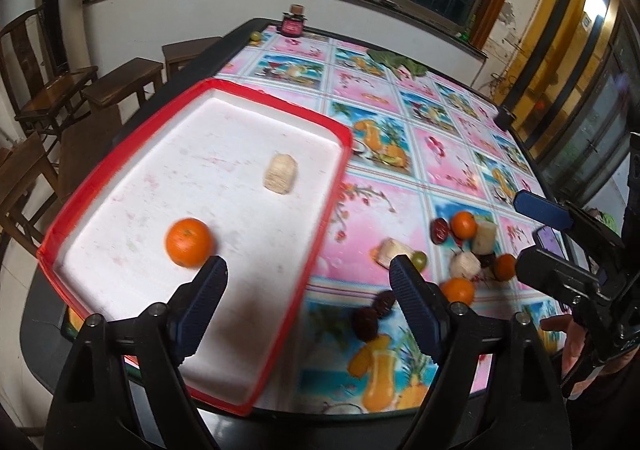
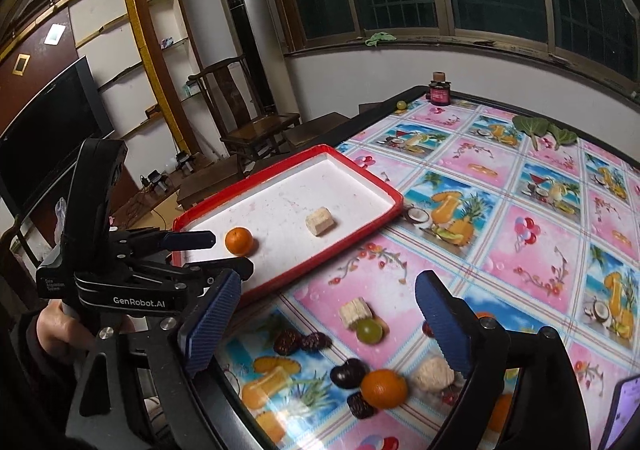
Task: Organize fruits
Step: 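Move both tools back from the tray to the fruit on the tablecloth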
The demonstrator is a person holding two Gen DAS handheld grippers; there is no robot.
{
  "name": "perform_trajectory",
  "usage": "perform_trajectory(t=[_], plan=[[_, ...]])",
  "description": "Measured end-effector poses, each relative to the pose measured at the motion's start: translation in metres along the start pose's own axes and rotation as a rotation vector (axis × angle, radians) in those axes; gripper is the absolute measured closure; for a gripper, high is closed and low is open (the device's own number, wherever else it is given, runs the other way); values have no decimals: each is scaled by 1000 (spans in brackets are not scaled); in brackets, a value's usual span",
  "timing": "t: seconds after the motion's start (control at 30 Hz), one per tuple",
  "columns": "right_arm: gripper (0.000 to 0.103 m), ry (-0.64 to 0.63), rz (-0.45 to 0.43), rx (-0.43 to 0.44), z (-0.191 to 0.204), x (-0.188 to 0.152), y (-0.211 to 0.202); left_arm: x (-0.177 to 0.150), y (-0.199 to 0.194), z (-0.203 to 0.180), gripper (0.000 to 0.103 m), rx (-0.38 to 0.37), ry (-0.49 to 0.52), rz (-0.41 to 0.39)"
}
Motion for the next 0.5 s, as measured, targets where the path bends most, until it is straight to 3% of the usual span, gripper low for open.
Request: perform_trajectory(t=[0.5], plan=[[11, 100, 53, 19, -17, -48, -1, -30, 12, -41, 19, -58, 44, 62]])
Point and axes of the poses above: each gripper's, at about its wrist camera, not at the fingertips, and y roughly the way its jaws point, z to its left, x to its top, the point moved 6 cm from there along y, roughly the way its jaws point, and after that the axes turned 12 degrees about z, right-handed, at the moved point
